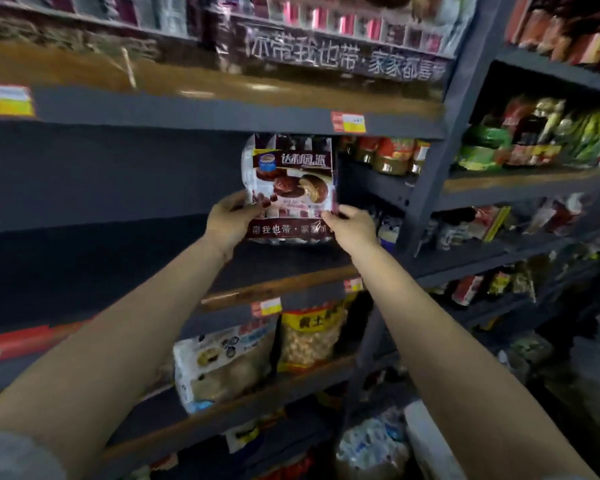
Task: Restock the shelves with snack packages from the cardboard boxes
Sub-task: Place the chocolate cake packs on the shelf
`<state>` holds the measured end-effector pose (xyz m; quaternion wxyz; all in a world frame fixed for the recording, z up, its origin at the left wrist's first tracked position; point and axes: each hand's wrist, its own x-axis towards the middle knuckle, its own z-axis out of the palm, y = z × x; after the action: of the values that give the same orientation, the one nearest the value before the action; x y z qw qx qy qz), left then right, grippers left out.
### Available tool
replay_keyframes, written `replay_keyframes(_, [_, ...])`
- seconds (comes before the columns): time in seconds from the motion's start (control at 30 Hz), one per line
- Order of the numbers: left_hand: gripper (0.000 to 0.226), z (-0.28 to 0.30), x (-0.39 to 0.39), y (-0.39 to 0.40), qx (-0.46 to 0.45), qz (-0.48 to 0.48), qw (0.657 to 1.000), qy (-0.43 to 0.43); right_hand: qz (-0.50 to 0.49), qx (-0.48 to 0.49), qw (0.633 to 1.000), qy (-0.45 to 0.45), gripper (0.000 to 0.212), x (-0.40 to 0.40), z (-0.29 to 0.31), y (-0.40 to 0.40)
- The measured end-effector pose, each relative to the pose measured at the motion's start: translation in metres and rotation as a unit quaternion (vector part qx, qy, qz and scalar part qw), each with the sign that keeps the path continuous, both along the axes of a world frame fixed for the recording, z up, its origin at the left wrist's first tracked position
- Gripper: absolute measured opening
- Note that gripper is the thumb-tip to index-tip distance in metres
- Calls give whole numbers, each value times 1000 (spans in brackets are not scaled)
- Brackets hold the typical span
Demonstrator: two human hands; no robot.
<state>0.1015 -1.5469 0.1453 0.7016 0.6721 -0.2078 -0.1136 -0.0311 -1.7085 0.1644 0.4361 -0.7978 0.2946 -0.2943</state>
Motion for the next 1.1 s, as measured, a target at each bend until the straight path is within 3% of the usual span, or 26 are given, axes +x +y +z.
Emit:
replay_keyframes(0.1, [40,-1,16,-47,20,38,999,-18,31,-8,998,55,40,41,-1,-51])
replay_keyframes(0.17, [44,-3,33,-72,34,30,999,-8,65,62,994,55,48,67,-4,-73])
replay_keyframes(0.27, [75,-5,55,-105,4,63,998,19,112,176,978,26,57,94,-7,-94])
replay_keyframes(0.3, [73,-4,55,-112,-8,74,997,30,121,190,974,12,54,100,-8,-99])
replay_keyframes(0.43, [60,-2,51,-140,-1,81,996,29,133,218,967,-20,50,116,-10,-117])
replay_keyframes(0.57, [68,-7,56,-143,50,95,994,-4,124,192,972,-51,50,125,-14,-118])
replay_keyframes(0.73, [64,-2,47,-130,106,74,992,-17,109,201,973,-21,51,120,-16,-114])
replay_keyframes(0.8, [45,10,34,-120,118,101,988,8,112,195,974,-31,46,114,-12,-110])
replay_keyframes(0.87, [10,25,17,-102,96,131,986,44,155,184,970,-35,33,107,-8,-98])
replay_keyframes(0.93, [16,33,-4,-73,55,148,985,72,200,199,959,-28,14,96,-2,-78])
replay_keyframes(1.1, [22,34,-67,32,111,149,983,-17,342,214,912,-67,28,39,4,11])
